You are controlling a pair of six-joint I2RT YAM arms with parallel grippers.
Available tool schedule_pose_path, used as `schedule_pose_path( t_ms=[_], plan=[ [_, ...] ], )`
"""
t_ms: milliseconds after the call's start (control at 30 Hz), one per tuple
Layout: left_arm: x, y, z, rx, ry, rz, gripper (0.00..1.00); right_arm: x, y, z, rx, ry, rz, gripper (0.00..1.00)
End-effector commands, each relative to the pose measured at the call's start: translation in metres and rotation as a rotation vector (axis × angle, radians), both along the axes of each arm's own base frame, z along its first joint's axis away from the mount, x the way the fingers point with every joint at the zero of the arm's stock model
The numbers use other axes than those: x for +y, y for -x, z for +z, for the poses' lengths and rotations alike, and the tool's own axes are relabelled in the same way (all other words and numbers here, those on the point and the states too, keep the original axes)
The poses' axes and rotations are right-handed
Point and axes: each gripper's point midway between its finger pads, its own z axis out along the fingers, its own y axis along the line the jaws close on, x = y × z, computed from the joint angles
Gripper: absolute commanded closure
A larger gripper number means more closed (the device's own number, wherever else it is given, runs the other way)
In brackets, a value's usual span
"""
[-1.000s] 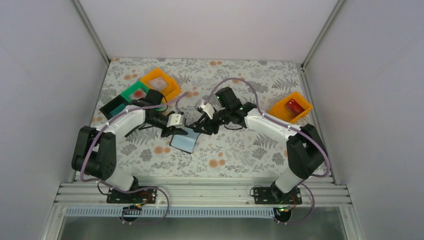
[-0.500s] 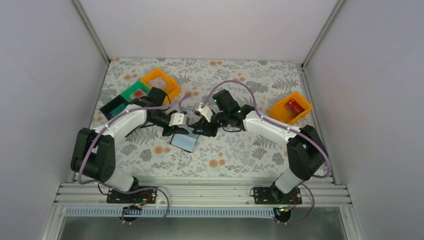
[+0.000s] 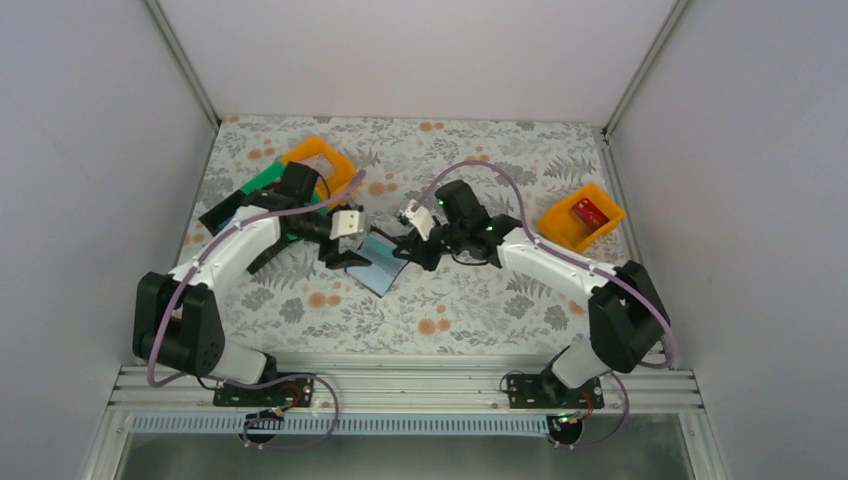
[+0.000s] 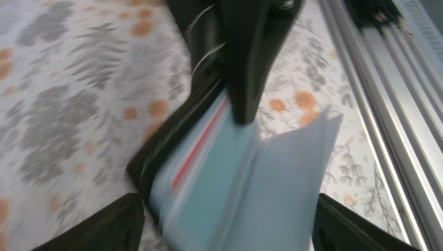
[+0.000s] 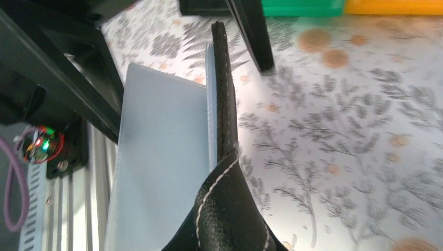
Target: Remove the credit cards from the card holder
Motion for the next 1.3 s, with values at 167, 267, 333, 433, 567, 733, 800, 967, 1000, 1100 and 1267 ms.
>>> schedule_pose_path(
  t_ms=[167,267,333,433,567,733,800,967,1000,1100,1267],
  plan=[
    [0.041,-0.073,0.073,-0.031,0.075,0.417,0.06,-0.048,-0.078,0.072,-0.07,-0.111,-0.592,0.96],
    [0.043,-0.085,0.095,0.001,0.095,0.505,0.07,-0.046,-0.078,0.084,-0.077,-0.159,-0.627,0.96],
    [0.042,-0.086,0.108,0.017,0.115,0.52,0.09,-0.038,-0.071,0.094,-0.069,-0.215,-0.587,0.96],
    [0.039,-0.076,0.116,0.031,0.137,0.488,0.11,-0.027,-0.058,0.115,-0.036,-0.321,-0.507,0.96],
    [0.038,-0.064,0.129,0.06,0.139,0.468,0.17,-0.035,-0.054,0.147,0.01,-0.459,-0.515,0.96],
    [0.028,-0.034,0.18,0.077,0.218,0.365,0.26,-0.041,-0.047,0.192,0.039,-0.647,-0.524,0.96],
    [0.02,-0.022,0.202,0.087,0.271,0.323,0.28,-0.038,-0.042,0.202,0.045,-0.695,-0.488,0.96],
    [0.036,-0.037,0.213,0.043,0.251,0.48,0.05,-0.036,-0.021,0.228,0.012,-0.772,-0.377,0.96],
    [0.042,-0.043,0.211,0.033,0.245,0.529,0.01,-0.038,-0.017,0.233,-0.002,-0.788,-0.367,0.96],
    [0.048,-0.049,0.213,0.034,0.272,0.602,0.0,-0.045,-0.005,0.249,-0.043,-0.838,-0.331,0.96],
    [0.03,-0.032,0.229,0.154,0.367,0.469,0.0,-0.046,0.011,0.265,-0.091,-0.884,-0.25,0.96]
  ],
)
